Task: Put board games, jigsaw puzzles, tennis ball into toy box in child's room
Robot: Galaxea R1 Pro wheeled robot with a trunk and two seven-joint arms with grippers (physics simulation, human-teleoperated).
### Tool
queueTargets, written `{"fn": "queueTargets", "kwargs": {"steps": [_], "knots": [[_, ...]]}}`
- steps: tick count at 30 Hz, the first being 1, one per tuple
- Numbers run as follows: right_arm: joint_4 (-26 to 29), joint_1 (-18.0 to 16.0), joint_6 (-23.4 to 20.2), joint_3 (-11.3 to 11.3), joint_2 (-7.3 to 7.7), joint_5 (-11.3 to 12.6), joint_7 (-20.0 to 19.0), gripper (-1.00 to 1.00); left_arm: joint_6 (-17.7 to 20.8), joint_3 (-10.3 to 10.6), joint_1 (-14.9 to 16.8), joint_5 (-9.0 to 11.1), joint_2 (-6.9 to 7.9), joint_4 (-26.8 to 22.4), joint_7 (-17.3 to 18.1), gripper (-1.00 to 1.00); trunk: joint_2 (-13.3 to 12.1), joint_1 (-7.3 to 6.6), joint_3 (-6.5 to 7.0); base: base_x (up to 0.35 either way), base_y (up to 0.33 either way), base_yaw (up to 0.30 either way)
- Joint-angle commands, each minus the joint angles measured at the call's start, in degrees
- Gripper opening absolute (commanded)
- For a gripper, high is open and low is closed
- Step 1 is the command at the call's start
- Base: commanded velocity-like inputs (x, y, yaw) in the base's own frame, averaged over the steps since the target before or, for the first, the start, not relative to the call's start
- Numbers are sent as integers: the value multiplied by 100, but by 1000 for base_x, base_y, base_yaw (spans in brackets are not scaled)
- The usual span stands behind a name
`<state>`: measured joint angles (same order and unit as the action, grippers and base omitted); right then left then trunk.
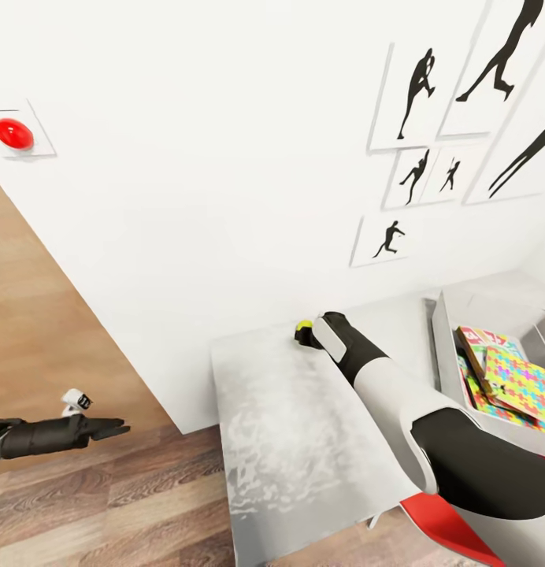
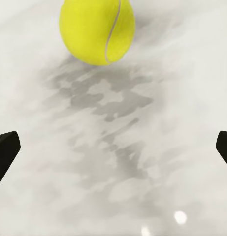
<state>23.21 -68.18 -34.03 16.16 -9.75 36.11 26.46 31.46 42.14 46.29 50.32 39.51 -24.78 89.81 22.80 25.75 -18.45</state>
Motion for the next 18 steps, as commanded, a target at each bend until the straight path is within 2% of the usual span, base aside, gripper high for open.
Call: {"fn": "queueTargets", "kwargs": {"steps": [1, 2, 4, 7, 11, 18], "knots": [[20, -7, -16, 46, 3, 60, 50, 100, 78, 43, -41, 35, 52, -178, 19, 100, 12, 4, -20, 0, 0, 0], [41, -8, -16, 46, 2, 61, 51, 100, 114, 43, -122, 36, 145, -503, 19, 100, 12, 4, -29, 0, 0, 0], [54, -9, -16, 46, -1, 60, 51, 100, 142, 42, -193, 42, 232, -813, 19, 100, 12, 4, -47, 0, 0, 0], [72, -10, -16, 45, -10, 59, 52, 100, 177, 39, -361, 82, 456, -1378, 19, 100, 12, 4, -75, 0, 0, 0], [82, -11, -16, 45, -16, 59, 52, 100, 184, 24, -448, 106, 573, -1605, 19, 100, 12, 4, -111, 0, 0, 0], [110, -26, -33, 43, -23, 55, 52, 100, 185, 13, -491, 132, 624, -1688, 19, 100, 12, 4, -174, 0, 0, 0]]}}
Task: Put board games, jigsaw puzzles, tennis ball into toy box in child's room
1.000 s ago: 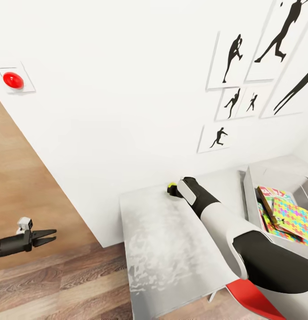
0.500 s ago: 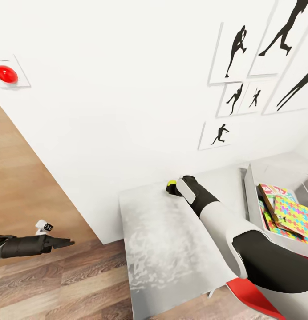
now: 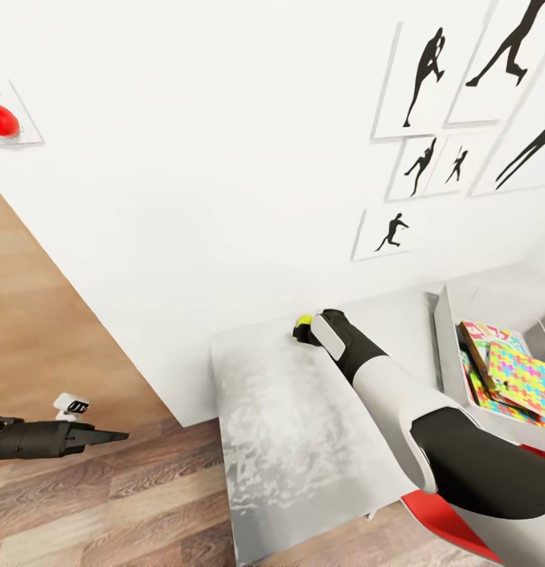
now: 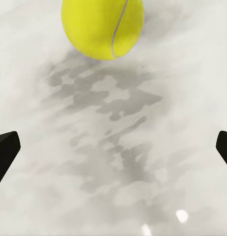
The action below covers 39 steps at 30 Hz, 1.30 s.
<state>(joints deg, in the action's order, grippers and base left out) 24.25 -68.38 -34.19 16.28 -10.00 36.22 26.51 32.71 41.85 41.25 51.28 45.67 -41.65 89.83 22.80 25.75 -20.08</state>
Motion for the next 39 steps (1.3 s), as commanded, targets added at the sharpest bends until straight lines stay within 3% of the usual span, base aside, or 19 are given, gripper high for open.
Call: {"fn": "queueTargets", "kwargs": {"steps": [1, 21, 30, 39], "knots": [[16, -8, -31, 31, 3, 44, 47, 100, 60, 40, 12, 37, 9, -4, 17, 100, 12, 3, -20, 0, 0, 0], [461, -23, -350, 27, 21, 44, 64, 100, 61, 33, 6, 37, -3, -7, 17, 100, 12, 3, -201, 0, 0, 0], [1025, -40, -833, 24, 26, 49, 79, 100, 61, 33, 6, 38, -5, -1, 17, 100, 12, 3, -283, 0, 0, 0], [1203, -90, -974, 20, 23, 59, 316, 100, 61, 33, 6, 39, -6, 2, 17, 100, 12, 3, -364, 0, 0, 0]]}}
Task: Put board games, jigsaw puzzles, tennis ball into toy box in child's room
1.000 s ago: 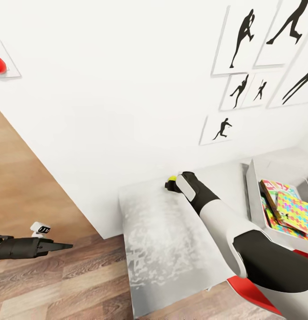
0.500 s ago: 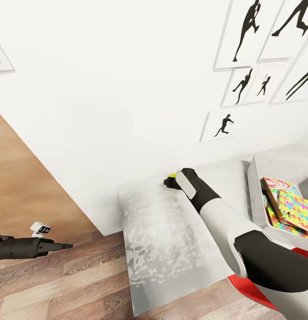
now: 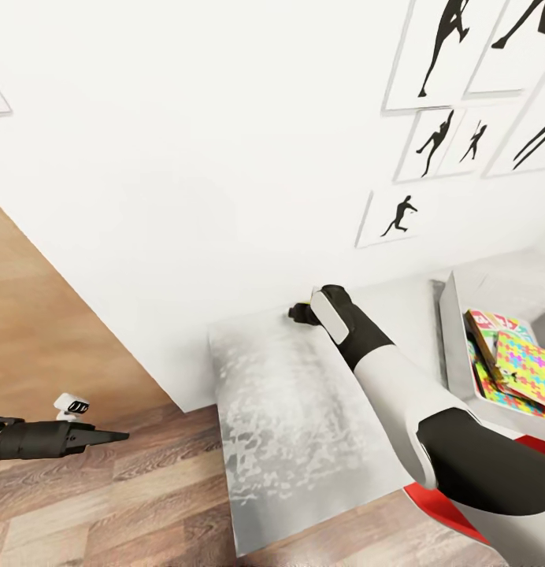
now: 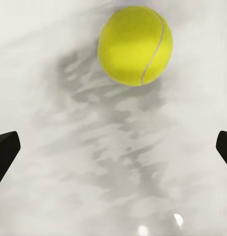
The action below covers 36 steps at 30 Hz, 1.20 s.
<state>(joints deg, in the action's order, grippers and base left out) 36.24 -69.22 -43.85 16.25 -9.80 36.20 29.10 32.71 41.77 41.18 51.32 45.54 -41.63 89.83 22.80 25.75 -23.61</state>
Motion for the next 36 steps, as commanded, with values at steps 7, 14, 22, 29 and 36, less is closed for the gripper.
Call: {"fn": "queueTargets", "kwargs": {"steps": [7, 14, 22, 29, 36], "knots": [[21, -49, -38, 19, -10, 62, 129, 100, 60, 42, 13, 36, 8, 2, 17, 100, 12, 3, -74, 0, 0, 0], [23, -99, -44, 17, -17, 57, 141, 100, 60, 42, 13, 36, 13, 2, 17, 100, 12, 3, -137, 0, 0, 0], [23, -204, -45, 15, -20, 57, 149, 100, 60, 38, 13, 36, 16, -3, 17, 100, 12, 3, -209, 0, 0, 0], [24, -320, -52, 14, -20, 54, 186, 100, 60, 34, 13, 36, 17, 4, 17, 100, 12, 3, -273, 0, 0, 0], [24, -454, -217, 14, -20, 49, 322, 100, 60, 33, 13, 36, 17, 4, 17, 100, 12, 3, -336, 0, 0, 0]]}}
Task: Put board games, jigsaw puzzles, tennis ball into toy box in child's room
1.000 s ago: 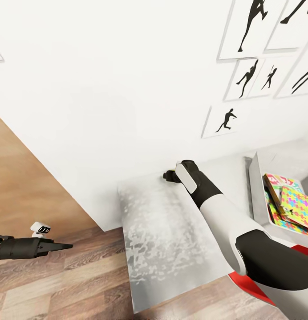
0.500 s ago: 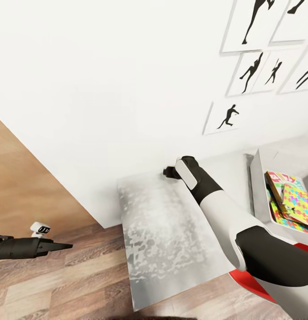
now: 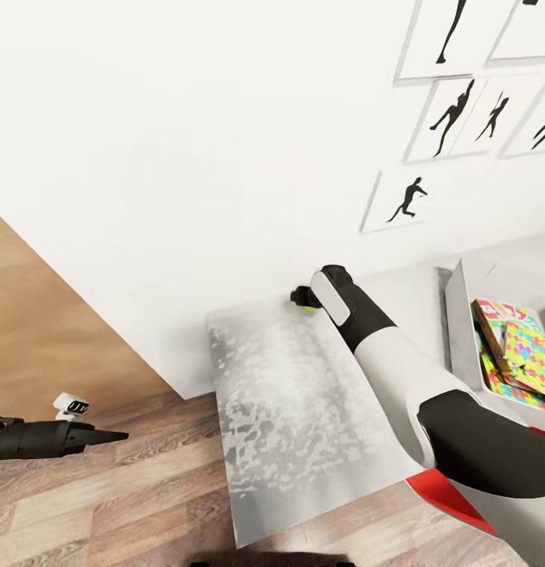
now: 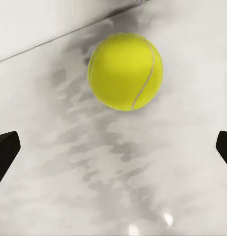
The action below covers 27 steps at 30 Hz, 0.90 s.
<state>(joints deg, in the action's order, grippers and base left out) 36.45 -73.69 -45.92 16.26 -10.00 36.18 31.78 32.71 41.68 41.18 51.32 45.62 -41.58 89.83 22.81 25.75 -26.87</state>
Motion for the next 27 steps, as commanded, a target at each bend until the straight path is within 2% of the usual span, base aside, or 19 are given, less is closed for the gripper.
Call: {"fn": "queueTargets", "kwargs": {"steps": [1, 11, 27], "knots": [[2, -26, -35, 12, 0, 52, 83, 100, 60, 42, 13, 36, 8, -1, 17, 100, 11, 3, -19, 0, 0, 0], [1, -233, -187, 8, 0, 78, 375, 100, 60, 42, 13, 36, 8, 1, 17, 100, 11, 3, -110, 0, 0, 0], [2, -351, -311, 9, 0, 70, 406, 100, 60, 34, 13, 36, 8, 1, 17, 100, 11, 3, -254, 0, 0, 0]]}}
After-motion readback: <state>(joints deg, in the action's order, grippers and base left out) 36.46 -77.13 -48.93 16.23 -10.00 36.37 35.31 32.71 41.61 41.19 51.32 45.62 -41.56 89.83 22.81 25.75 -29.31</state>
